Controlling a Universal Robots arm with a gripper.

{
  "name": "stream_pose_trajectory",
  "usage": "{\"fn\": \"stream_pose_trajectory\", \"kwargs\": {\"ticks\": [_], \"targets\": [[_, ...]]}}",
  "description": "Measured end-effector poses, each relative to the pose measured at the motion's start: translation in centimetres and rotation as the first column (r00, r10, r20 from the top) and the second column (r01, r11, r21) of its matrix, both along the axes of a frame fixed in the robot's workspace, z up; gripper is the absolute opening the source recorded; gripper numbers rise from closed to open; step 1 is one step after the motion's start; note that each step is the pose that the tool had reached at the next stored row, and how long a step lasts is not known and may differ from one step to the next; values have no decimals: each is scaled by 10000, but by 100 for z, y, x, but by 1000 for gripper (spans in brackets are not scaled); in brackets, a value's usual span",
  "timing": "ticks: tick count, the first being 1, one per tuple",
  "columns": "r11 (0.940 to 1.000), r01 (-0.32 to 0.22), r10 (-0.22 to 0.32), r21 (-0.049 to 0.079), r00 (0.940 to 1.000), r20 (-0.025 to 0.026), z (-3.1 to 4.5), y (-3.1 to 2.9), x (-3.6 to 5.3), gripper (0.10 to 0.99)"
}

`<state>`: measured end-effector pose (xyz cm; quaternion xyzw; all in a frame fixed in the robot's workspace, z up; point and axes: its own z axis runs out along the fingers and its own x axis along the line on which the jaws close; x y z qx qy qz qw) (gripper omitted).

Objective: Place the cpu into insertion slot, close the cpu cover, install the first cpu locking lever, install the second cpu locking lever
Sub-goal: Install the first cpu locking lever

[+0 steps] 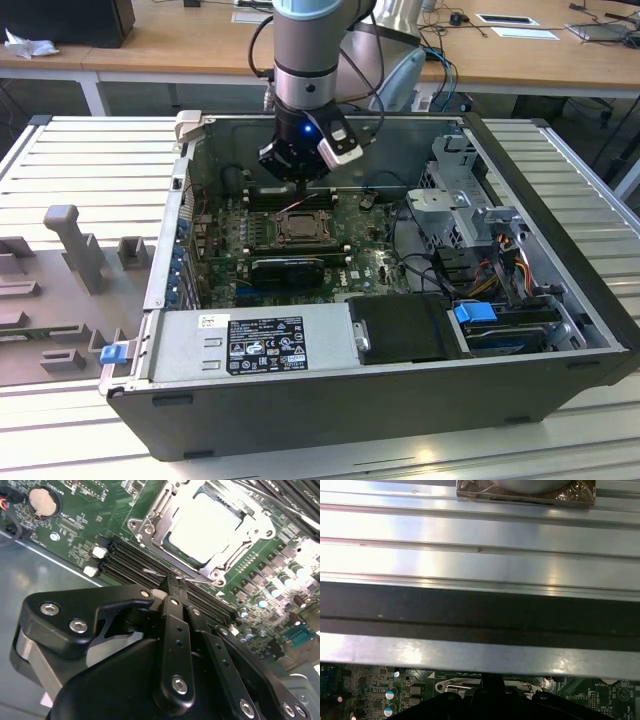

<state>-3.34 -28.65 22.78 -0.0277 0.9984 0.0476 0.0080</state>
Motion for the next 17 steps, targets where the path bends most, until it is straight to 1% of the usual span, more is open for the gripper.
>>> {"fn": "stream_pose_trajectory", "kwargs": {"ticks": [2,6,9,17], "targets": [[10000,12,-12,0,10000,1,-9,4,26,106],[10000,17,-17,0,10000,1,-50,4,49,106],[10000,23,-23,-3,10000,4,-79,-5,82,106],[10000,23,-23,-2,10000,5,-97,-11,90,106]]}}
